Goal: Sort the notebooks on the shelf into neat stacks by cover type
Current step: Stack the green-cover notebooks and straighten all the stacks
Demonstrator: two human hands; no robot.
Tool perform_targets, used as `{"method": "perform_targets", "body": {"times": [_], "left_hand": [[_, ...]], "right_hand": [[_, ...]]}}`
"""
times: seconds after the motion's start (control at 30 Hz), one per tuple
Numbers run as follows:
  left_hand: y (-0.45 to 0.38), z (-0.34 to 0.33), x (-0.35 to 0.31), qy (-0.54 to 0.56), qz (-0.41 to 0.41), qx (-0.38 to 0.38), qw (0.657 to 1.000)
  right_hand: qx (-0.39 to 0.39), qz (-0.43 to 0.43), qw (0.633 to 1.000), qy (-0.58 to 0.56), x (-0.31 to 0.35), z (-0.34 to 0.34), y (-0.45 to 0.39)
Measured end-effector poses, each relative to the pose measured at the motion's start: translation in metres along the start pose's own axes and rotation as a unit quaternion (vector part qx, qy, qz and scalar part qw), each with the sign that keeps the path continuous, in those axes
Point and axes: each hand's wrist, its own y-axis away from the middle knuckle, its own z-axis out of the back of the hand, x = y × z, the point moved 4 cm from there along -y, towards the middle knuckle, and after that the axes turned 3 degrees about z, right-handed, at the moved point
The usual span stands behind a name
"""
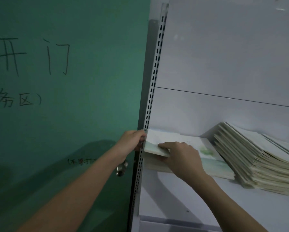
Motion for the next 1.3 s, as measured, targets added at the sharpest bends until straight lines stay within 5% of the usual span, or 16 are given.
{"method": "perform_targets", "body": {"times": [0.1,0.3,0.4,0.5,0.6,0.7,0.83,0.97,1.13,1.3], "left_hand": [[0.0,-0.004,0.006,0.023,0.012,0.017,1.0],[0.007,-0.011,0.003,-0.047,0.003,0.045,0.998],[0.006,-0.007,-0.015,-0.033,-0.012,0.015,0.999],[0.012,-0.009,-0.034,0.217,0.064,0.107,0.968],[0.021,-0.002,-0.032,0.291,0.096,0.134,0.942],[0.019,0.021,-0.016,0.269,0.092,0.09,0.955],[0.017,0.068,0.016,0.231,0.122,0.002,0.965],[0.022,0.093,0.043,0.217,0.122,-0.038,0.968],[0.035,0.093,0.05,0.246,0.114,-0.025,0.962],[0.046,0.081,0.036,0.253,0.083,0.0,0.964]], "right_hand": [[-0.002,-0.007,0.999,0.033,0.0,-0.013,-0.001],[0.071,-0.038,0.988,-0.133,-0.028,-0.028,-0.002],[-0.094,-0.039,0.984,-0.148,-0.027,0.001,-0.01],[-0.204,0.017,0.972,-0.115,0.003,0.026,-0.009],[-0.114,0.163,0.976,-0.088,0.039,0.016,-0.006],[0.046,0.137,0.971,-0.191,0.033,0.002,-0.006],[0.047,0.035,0.989,-0.136,-0.003,-0.012,-0.007],[0.095,0.066,0.993,-0.034,-0.013,-0.036,0.001],[0.086,0.07,0.992,-0.063,-0.016,-0.026,0.009],[-0.122,0.002,0.961,-0.247,-0.016,0.005,0.0]]}}
